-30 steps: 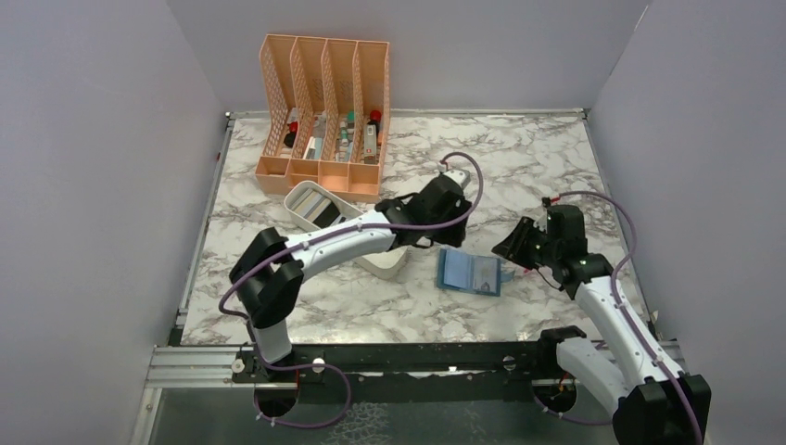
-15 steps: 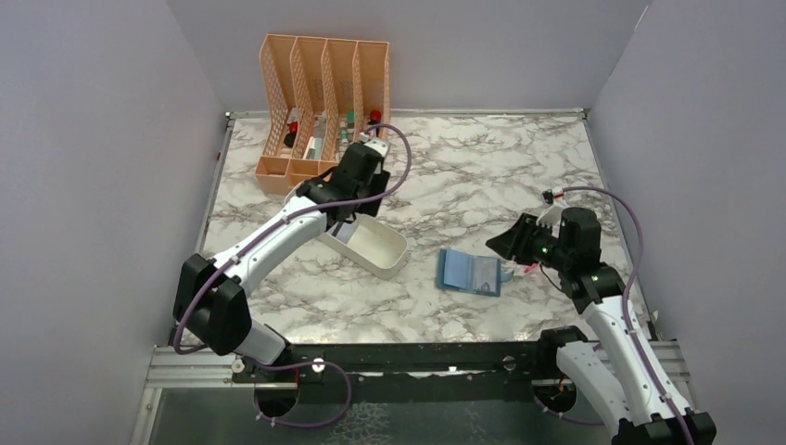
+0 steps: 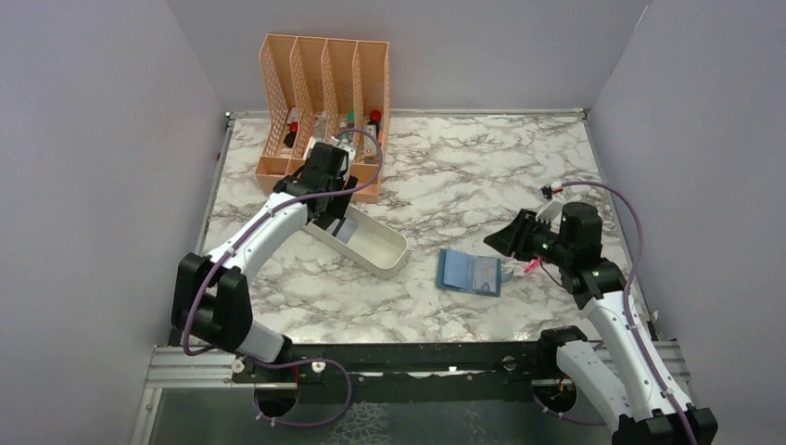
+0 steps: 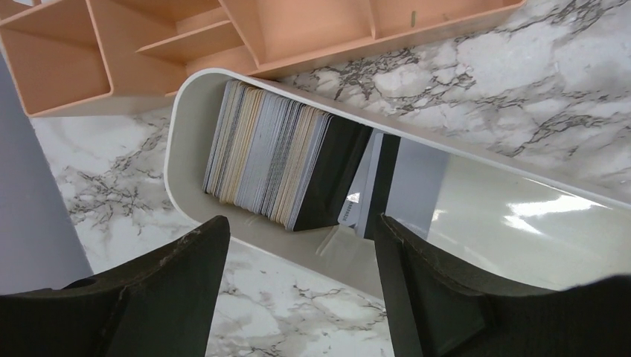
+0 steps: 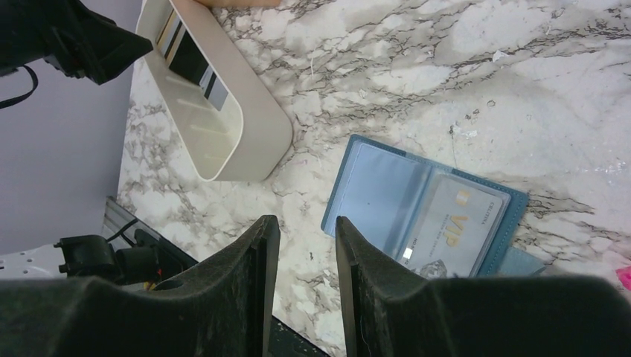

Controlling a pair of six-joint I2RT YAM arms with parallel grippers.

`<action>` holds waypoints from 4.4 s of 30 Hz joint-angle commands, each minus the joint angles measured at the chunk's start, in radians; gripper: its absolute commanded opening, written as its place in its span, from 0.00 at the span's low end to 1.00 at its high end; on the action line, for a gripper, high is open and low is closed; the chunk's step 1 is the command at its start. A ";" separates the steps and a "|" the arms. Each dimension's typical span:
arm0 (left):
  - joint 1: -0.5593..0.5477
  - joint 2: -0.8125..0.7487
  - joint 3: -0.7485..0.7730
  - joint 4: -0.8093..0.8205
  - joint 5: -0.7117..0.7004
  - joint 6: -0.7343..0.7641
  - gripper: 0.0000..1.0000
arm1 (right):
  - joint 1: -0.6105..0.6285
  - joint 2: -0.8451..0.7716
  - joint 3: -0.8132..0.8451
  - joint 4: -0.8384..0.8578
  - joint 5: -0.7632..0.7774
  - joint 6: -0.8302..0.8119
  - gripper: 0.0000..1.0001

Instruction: Put the credit cards into the card holder

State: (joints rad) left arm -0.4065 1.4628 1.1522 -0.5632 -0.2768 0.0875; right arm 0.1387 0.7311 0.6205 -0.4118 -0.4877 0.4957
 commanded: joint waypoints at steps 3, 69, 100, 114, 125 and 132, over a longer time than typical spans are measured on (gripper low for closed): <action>0.023 0.088 -0.029 0.042 -0.018 0.062 0.77 | 0.006 0.000 0.036 0.029 -0.041 0.002 0.39; 0.046 0.195 0.141 -0.048 -0.099 0.017 0.10 | 0.006 0.036 0.063 0.028 -0.032 0.004 0.40; 0.044 -0.248 -0.080 0.371 0.929 -0.589 0.00 | 0.006 0.030 -0.060 0.356 -0.418 0.232 0.38; -0.114 -0.197 -0.290 0.945 1.057 -1.082 0.00 | 0.006 0.060 -0.141 0.704 -0.471 0.476 0.38; -0.264 -0.091 -0.256 1.059 1.015 -1.145 0.00 | 0.007 0.119 -0.180 0.868 -0.512 0.606 0.30; -0.293 -0.062 -0.261 1.079 1.005 -1.146 0.00 | 0.007 0.122 -0.214 0.911 -0.512 0.642 0.10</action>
State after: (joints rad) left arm -0.6895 1.3891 0.8627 0.4576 0.7479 -1.0546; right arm 0.1387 0.8574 0.4244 0.4305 -0.9733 1.1072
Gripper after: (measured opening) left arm 0.007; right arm 0.180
